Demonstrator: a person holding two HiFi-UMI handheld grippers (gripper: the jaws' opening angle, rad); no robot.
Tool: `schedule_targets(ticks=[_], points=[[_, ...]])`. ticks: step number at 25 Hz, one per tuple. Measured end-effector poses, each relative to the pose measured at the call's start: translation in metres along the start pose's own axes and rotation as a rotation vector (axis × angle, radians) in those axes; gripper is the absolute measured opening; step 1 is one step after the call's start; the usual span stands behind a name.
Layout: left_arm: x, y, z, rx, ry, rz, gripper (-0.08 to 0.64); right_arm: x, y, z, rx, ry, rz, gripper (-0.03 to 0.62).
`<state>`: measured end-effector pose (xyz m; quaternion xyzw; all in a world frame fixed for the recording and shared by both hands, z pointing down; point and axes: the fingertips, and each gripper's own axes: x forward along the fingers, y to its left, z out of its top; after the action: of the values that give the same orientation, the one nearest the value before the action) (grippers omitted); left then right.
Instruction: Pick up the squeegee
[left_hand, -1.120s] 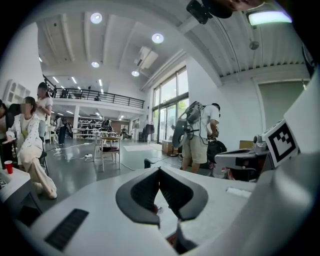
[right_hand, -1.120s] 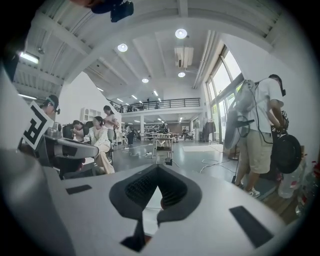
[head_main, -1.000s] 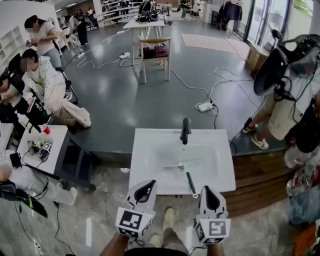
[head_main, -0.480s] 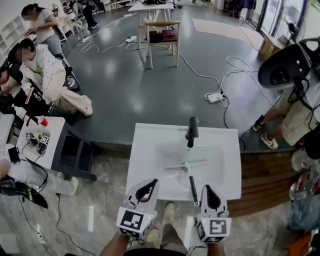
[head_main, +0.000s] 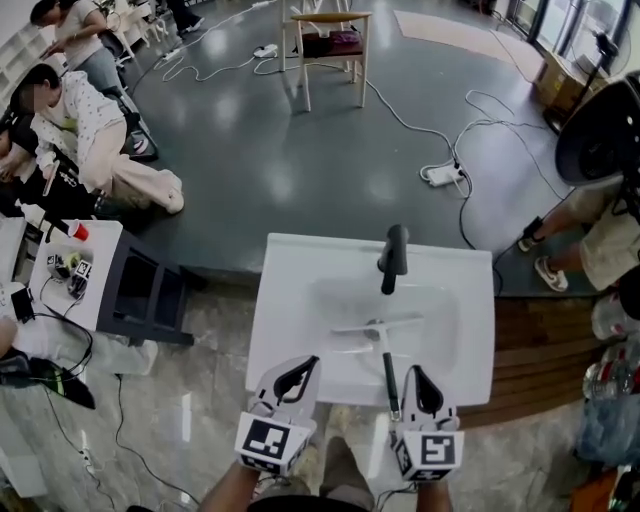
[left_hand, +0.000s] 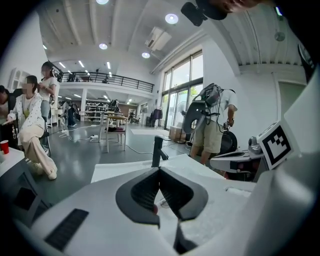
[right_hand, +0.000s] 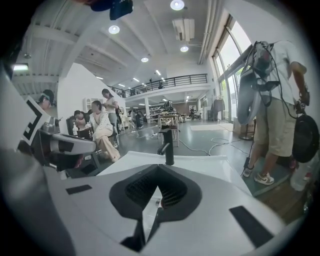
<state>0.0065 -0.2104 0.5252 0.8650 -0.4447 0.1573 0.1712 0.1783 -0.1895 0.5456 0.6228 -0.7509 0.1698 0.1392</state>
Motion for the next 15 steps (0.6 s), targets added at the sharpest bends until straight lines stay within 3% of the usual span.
schedule_targets(ticks=[4,15], points=[[0.014,0.008,-0.01,0.011,-0.016,0.007,0.002,0.016,-0.002,-0.018,-0.009,0.036,0.018,-0.002],[0.033,0.025,-0.037,-0.038,0.061,0.032,0.002,0.059,-0.002,-0.056,-0.042,0.18,0.043,0.0]])
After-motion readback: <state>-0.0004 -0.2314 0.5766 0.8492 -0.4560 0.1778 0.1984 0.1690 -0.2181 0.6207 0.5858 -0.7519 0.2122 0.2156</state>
